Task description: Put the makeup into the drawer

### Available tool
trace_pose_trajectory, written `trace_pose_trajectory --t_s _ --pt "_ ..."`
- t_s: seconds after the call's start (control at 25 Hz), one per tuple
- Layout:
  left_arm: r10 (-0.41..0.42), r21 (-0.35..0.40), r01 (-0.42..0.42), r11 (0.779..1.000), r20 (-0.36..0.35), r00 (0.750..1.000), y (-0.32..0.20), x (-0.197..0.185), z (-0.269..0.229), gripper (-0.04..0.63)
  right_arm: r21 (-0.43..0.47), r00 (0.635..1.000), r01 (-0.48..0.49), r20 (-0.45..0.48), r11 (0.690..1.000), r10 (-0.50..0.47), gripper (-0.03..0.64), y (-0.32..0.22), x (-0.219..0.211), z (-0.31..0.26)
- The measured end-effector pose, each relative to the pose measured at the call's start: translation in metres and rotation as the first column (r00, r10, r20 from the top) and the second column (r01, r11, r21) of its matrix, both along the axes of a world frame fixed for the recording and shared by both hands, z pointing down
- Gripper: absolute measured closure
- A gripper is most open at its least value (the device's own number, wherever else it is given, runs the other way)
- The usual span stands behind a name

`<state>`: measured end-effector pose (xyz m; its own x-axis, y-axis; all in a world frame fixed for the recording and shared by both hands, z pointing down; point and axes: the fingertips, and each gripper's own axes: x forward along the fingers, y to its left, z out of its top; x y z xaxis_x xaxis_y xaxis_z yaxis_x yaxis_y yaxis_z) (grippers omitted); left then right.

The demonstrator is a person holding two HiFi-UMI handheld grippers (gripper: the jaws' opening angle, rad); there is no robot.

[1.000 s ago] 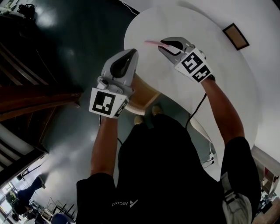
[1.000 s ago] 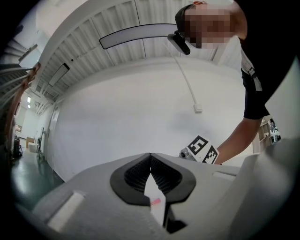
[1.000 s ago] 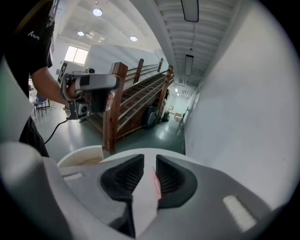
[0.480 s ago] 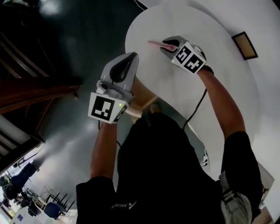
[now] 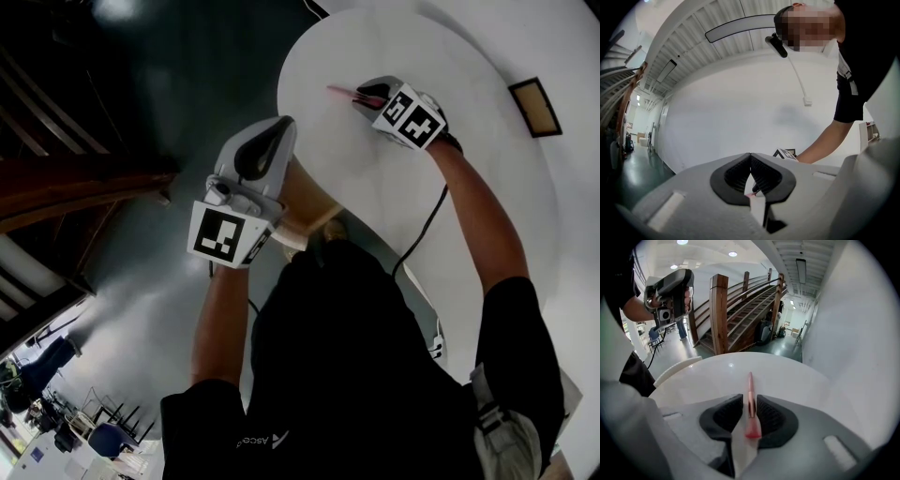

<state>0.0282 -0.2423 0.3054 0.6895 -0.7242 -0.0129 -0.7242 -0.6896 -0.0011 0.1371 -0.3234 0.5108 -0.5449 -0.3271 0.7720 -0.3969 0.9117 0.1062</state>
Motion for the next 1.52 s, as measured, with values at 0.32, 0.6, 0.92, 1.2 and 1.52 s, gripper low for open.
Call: trace_pose_trajectory --t_s 0.32,0.6,0.92,1.2,1.52 --pt "0.009 -0.008 -0.009 1.0 0.002 1.0 0.009 -0.006 0.003 0.584 -0.029 0.998 -0.057 0.03 0.998 0.058 0.565 0.002 0.001 0.006" --pt "0.003 0.003 -0.002 1.0 -0.002 1.0 0.022 -0.02 -0.006 0.584 0.034 0.992 -0.114 0.067 0.993 0.112 0.566 0.013 -0.008 -0.011" --pt "0.008 0.018 -0.007 1.0 -0.014 1.0 0.043 -0.029 -0.011 0.584 0.118 0.971 -0.175 0.188 0.977 0.151 0.566 0.05 -0.028 -0.068" --pt "0.019 0.026 -0.018 0.999 -0.031 0.999 0.067 -0.046 -0.015 0.584 0.16 0.916 -0.256 0.357 0.953 0.186 0.566 0.103 -0.057 -0.129" --pt "-0.021 0.025 0.023 0.999 -0.064 0.998 0.098 -0.076 -0.016 0.584 0.148 0.851 -0.313 0.482 0.938 0.208 0.566 0.163 -0.085 -0.165"
